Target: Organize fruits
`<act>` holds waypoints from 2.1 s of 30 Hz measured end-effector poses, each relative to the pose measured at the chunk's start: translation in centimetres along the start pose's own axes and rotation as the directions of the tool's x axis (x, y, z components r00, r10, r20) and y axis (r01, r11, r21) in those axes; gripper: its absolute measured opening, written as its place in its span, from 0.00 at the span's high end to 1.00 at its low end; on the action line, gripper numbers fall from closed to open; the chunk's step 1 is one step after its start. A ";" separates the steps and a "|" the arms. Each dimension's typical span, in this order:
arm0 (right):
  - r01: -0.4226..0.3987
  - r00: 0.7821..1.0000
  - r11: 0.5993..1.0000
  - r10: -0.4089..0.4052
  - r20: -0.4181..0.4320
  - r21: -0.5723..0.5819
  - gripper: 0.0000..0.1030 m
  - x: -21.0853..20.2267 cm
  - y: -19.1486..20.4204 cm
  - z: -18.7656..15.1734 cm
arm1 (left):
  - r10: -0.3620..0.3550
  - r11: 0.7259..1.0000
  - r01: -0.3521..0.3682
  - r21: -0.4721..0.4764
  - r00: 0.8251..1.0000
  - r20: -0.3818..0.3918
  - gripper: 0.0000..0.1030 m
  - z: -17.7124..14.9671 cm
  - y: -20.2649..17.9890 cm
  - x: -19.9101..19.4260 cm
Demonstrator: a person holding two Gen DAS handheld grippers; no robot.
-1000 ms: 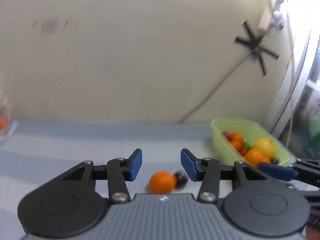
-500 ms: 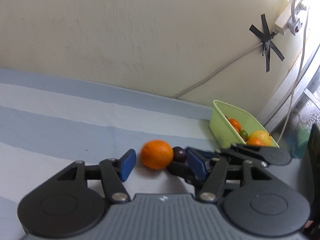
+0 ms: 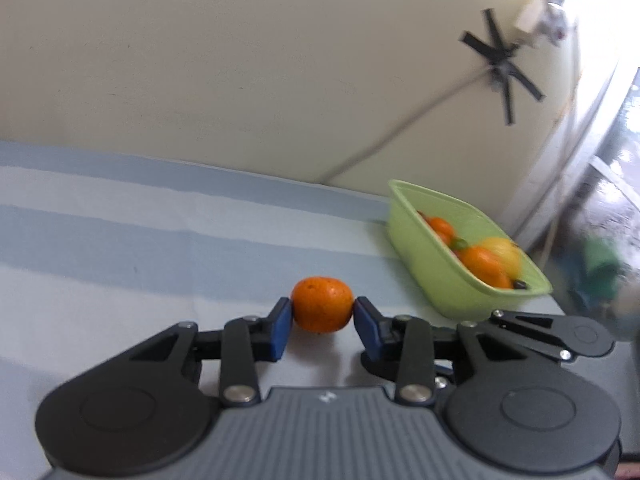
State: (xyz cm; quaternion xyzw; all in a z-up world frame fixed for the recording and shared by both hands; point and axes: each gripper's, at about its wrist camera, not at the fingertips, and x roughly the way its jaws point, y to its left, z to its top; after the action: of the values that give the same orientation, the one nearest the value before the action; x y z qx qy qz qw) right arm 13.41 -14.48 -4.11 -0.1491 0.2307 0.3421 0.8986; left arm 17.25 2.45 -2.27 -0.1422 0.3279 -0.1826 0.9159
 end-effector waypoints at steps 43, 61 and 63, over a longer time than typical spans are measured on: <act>0.197 0.978 0.954 -0.208 0.027 0.225 0.71 -15.0 0.8 -11.5 | -0.019 0.968 0.003 0.250 0.998 0.064 0.57 -12.7 -9.1 -8.9; 0.200 0.977 0.953 -0.212 0.027 0.228 0.71 -15.0 0.9 -11.6 | -0.023 0.969 0.007 0.246 0.998 0.064 0.56 -12.7 -9.1 -8.9; 0.201 0.977 0.951 -0.213 0.027 0.233 0.71 -15.1 0.9 -11.6 | -0.024 0.970 0.008 0.244 0.998 0.062 0.56 -12.7 -9.1 -8.8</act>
State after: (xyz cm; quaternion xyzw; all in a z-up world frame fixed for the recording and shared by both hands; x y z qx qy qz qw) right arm -0.80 -26.99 -6.26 -0.0589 0.2282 0.2210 0.9464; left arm 0.44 -3.65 -3.41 -0.0373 0.2721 -0.2243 0.9350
